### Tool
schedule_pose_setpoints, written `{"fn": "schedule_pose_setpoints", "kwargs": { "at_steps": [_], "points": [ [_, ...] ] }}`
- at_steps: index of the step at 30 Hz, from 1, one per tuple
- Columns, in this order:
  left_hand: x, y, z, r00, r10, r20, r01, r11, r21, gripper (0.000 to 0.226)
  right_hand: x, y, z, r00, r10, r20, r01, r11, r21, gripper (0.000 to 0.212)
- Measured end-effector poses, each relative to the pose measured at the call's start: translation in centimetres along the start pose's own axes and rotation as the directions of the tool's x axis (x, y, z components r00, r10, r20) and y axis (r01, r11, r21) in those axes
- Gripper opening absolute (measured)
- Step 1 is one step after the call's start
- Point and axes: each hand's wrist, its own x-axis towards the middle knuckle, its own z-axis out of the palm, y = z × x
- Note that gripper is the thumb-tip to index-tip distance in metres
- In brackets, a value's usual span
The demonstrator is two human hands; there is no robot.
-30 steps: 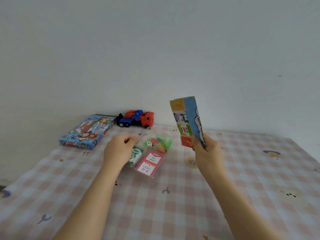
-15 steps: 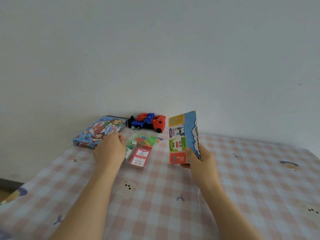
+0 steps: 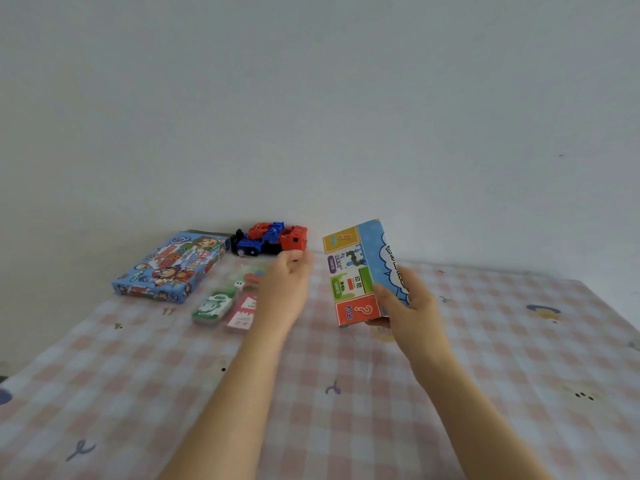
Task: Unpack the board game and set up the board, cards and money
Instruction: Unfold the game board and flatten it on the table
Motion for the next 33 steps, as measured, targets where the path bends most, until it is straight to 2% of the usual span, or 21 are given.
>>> {"fn": "schedule_pose_setpoints", "kwargs": {
  "at_steps": [2, 5, 7, 11, 16, 19, 27, 30, 33],
  "points": [
    [-1.2, 1.2, 3.2, 0.986, -0.103, 0.131, 0.133, 0.961, -0.244, 0.036, -0.3, -0.1, -1.3, 1.0, -0.011, -0.01, 0.011, 1.0, 0.016, 0.024],
    [-2.7, 1.8, 5.9, 0.946, -0.218, 0.238, 0.311, 0.815, -0.489, 0.028, -0.5, 0.0, -2.7, 0.999, -0.003, -0.042, 0.005, 0.999, 0.049, 0.027],
    [-3.4, 2.1, 6.6, 0.939, -0.204, 0.276, 0.325, 0.791, -0.519, 0.024, -0.7, 0.5, -3.5, 0.995, 0.003, -0.096, 0.001, 0.999, 0.04, 0.032],
    [-4.0, 2.3, 6.0, 0.958, -0.16, 0.24, 0.266, 0.809, -0.524, 0.018, -0.9, 1.6, -4.3, 0.982, -0.069, -0.173, 0.017, 0.959, -0.282, 0.07],
    [-4.3, 2.3, 5.4, 0.949, -0.154, 0.277, 0.29, 0.775, -0.561, 0.017, -1.7, 1.9, -3.3, 0.996, -0.07, -0.056, 0.044, 0.929, -0.367, 0.094],
    [-4.6, 2.4, 5.7, 0.941, -0.109, 0.321, 0.283, 0.773, -0.568, 0.018, -1.8, 1.8, -3.2, 0.996, -0.077, -0.037, 0.054, 0.905, -0.423, 0.104],
    [-4.6, 2.3, 5.7, 0.914, -0.035, 0.404, 0.288, 0.756, -0.587, 0.016, -1.6, 2.1, -3.5, 0.997, -0.052, -0.059, 0.029, 0.94, -0.339, 0.098],
    [-4.2, 2.0, 5.8, 0.927, -0.037, 0.373, 0.274, 0.747, -0.606, 0.016, -1.3, 2.1, -3.8, 0.998, -0.035, -0.047, 0.028, 0.989, -0.144, 0.08],
    [-3.6, 1.5, 5.8, 0.946, -0.065, 0.318, 0.26, 0.736, -0.625, 0.015, -1.0, 1.7, -4.4, 0.992, 0.011, -0.125, -0.001, 0.997, 0.079, 0.06]
  ]
}}
